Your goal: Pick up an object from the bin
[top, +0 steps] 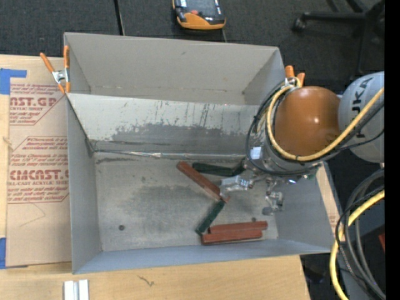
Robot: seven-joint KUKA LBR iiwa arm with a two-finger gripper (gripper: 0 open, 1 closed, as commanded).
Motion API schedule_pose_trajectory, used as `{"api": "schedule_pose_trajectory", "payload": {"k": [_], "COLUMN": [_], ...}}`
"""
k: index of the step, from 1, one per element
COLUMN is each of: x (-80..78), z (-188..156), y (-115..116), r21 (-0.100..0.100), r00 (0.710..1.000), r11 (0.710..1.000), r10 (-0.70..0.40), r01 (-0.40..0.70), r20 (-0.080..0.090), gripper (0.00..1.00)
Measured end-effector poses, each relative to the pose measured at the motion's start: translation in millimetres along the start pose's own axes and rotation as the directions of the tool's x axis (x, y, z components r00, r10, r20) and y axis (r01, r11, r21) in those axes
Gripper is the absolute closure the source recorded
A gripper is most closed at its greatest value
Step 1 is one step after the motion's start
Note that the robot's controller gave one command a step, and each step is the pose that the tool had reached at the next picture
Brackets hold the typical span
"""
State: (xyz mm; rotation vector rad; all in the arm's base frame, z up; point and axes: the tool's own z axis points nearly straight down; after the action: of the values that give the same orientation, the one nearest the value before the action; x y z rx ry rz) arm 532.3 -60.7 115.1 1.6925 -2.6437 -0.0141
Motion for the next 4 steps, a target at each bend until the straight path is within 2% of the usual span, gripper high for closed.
{"api": "schedule_pose_trajectory", "payload": {"k": [1,2,3,4], "x": [-53.7,-53.7,-50.7,-12.5], "z": [45,45,-6,-16], "y": [20,20,23,-8], "r21": [0.01,0.01,0.003,0.016], "r00": [0.997,0.997,0.997,1.0], "r11": [0.997,0.997,0.997,1.0], "r10": [0.081,0.081,0.08,0.011], "r01": [-0.081,-0.081,-0.08,-0.011], "r20": [0.002,0.002,-0.003,0.002], "gripper": [1.0,1.0,1.0,1.0]}}
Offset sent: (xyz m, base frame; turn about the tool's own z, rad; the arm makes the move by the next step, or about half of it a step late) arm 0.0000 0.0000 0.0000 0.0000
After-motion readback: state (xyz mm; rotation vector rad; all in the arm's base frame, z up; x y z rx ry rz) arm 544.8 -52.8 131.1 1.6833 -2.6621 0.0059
